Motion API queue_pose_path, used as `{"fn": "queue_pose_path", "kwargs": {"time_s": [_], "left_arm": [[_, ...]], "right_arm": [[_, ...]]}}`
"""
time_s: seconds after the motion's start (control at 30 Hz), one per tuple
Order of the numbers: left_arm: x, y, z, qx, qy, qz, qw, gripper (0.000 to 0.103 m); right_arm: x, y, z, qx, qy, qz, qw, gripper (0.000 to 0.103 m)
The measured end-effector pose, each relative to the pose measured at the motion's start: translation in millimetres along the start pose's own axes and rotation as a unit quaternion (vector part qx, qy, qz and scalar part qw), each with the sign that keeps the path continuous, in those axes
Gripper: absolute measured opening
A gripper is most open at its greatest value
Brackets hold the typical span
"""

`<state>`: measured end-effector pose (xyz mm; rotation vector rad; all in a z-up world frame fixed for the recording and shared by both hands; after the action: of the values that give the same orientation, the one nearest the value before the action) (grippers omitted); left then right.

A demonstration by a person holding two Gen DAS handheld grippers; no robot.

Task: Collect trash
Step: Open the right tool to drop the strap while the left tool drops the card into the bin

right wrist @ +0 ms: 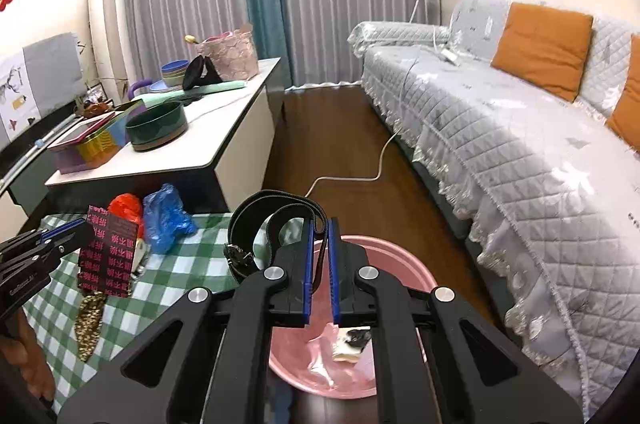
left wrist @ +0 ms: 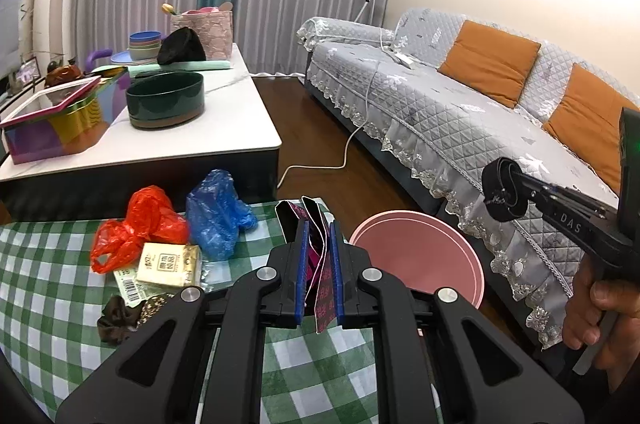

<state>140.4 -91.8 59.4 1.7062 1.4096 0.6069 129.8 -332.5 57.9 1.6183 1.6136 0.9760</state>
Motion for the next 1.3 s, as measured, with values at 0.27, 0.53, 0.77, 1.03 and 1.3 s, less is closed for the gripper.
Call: {"fn": "queue_pose_path", "kwargs": {"time_s": [0.27, 0.53, 0.77, 1.03, 1.3], "left_arm": [[-15, 2, 15, 0.006, -0.01, 0.007, 0.9999, 0.01], [-32, 5, 26, 0.01, -0.021, 0.015, 0.9996, 0.01], [-44, 7, 39, 0.018, -0.029, 0.019, 0.9992, 0.01], [-61, 9, 59, 0.028, -0.04, 0.024, 0.9985, 0.01], [-82, 16, 84, 0.034, -0.053, 0.029, 0.9976, 0.01]], "right_arm": [[-17, 4, 1, -0.003, -0.019, 0.008, 1.0, 0.007], [-31, 8, 5, -0.004, -0.032, 0.019, 0.999, 0.007], [-37, 10, 11, 0.002, -0.036, 0.026, 0.999, 0.007], [-42, 8, 22, 0.014, -0.039, 0.035, 0.999, 0.007], [-51, 4, 39, 0.032, -0.04, 0.044, 0.998, 0.007]]}}
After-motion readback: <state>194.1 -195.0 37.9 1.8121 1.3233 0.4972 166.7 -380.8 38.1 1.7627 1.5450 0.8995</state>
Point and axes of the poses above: each gripper's, at about its wrist camera, not at the fingertips, and z roughly the way its jaws point, x to its left, y to its top, the point moved 2 cm from there along z, roughly the way its jaws point
